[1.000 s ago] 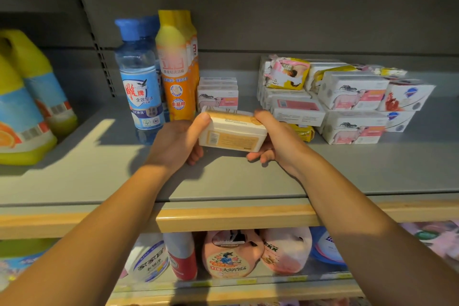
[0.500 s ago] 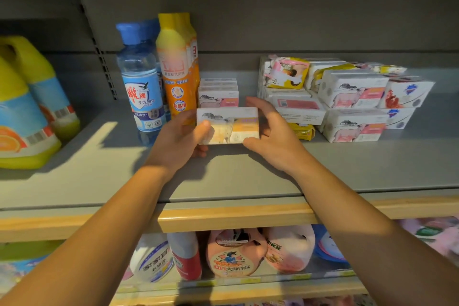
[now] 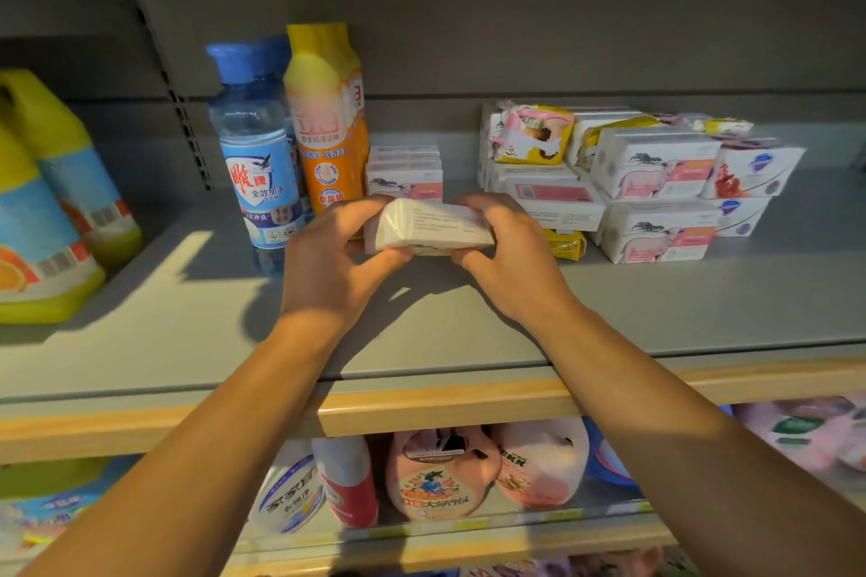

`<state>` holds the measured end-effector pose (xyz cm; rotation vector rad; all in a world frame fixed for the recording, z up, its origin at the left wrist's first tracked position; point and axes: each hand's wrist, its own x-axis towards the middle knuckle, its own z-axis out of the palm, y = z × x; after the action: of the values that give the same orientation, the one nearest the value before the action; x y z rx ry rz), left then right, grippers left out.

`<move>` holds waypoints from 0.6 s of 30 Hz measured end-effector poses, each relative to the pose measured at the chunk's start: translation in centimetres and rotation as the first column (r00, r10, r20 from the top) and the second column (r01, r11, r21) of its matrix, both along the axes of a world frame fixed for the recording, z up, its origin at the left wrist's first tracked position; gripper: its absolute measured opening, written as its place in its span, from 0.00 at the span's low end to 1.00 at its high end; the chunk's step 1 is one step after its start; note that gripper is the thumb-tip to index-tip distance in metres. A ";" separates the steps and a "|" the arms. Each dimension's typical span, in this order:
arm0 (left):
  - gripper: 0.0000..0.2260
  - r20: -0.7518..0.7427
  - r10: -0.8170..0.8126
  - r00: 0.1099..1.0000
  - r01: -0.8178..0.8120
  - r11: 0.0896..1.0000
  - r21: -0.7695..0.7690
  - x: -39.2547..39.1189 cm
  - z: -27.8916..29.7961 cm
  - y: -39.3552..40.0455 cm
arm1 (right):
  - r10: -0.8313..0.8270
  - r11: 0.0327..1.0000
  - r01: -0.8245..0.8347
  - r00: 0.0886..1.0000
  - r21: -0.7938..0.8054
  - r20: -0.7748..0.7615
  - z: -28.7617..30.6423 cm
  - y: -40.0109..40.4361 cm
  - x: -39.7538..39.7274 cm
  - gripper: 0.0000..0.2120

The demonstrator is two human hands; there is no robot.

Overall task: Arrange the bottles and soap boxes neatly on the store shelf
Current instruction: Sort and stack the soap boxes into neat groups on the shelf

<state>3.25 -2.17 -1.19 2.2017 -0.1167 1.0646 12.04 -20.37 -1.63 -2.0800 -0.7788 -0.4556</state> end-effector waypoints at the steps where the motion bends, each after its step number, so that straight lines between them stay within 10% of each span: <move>1: 0.20 0.004 0.011 1.000 -0.011 1.000 0.022 -0.1 0.0 0.0 | -0.005 1.000 0.005 1.000 -0.009 0.003 0.0 0.0 0.0 0.25; 10: 0.20 -0.242 0.024 0.970 -0.037 0.998 -0.047 0.1 -0.3 0.6 | 0.021 1.000 -0.020 0.999 -0.002 0.032 0.0 -0.1 -0.1 0.24; 18: 0.15 -0.462 0.253 0.850 -0.150 0.957 0.248 -0.6 -0.8 2.3 | -0.034 0.989 0.045 0.996 -0.138 0.077 -0.2 0.3 0.5 0.21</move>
<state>2.66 0.16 -2.02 2.6495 0.2524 0.5807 12.55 -20.11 -1.82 -2.2224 -0.8350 -0.5157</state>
